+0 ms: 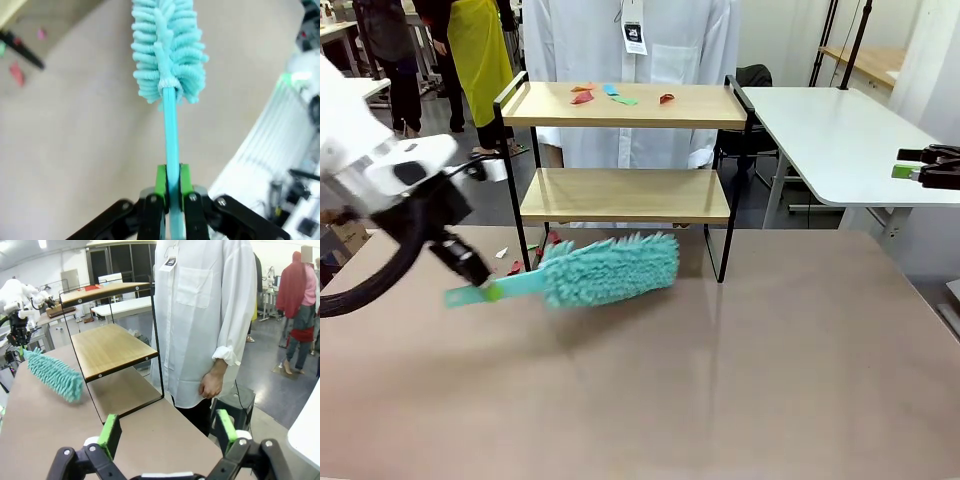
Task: Clean the shelf.
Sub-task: Clean the specific section of the Shelf indicated by the human with the Duster.
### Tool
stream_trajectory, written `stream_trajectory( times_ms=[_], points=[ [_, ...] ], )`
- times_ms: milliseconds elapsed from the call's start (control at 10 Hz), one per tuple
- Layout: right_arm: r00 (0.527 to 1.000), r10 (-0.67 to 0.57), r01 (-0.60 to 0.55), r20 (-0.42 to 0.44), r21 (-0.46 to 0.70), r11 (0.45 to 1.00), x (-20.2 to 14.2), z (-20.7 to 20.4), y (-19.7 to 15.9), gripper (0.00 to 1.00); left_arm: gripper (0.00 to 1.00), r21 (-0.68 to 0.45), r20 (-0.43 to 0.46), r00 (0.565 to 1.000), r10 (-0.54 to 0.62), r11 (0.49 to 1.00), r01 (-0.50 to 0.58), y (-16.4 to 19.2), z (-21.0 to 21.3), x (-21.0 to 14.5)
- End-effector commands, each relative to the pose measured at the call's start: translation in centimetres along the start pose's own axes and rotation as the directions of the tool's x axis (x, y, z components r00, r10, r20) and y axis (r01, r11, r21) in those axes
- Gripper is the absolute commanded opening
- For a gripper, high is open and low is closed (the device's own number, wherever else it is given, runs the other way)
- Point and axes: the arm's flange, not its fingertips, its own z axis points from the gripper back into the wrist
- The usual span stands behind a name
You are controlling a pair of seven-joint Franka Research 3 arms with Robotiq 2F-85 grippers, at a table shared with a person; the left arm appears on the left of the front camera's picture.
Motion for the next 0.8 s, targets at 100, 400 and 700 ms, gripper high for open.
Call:
stream_trajectory(
  times_ms=[100,400,700],
  points=[
    [1.000,0.007,-0.007,-0.001,-0.001,1.000,0.3,-0.1,0.1,1.00,0.13,0.025,-0.121,0.991,-0.052,0.998,0.055,-1.0,4.5,-2.6],
    [1.000,0.007,-0.007,-0.001,-0.001,1.000,0.3,-0.1,0.1,1.00,0.13,-0.009,-0.232,0.967,-0.110,0.994,0.111,-1.3,11.3,-3.4],
    [1.000,0.007,-0.007,-0.001,-0.001,1.000,0.3,-0.1,0.1,1.00,0.13,0.025,-0.305,0.941,-0.147,0.986,0.162,-3.6,15.7,-1.7]
  ],
)
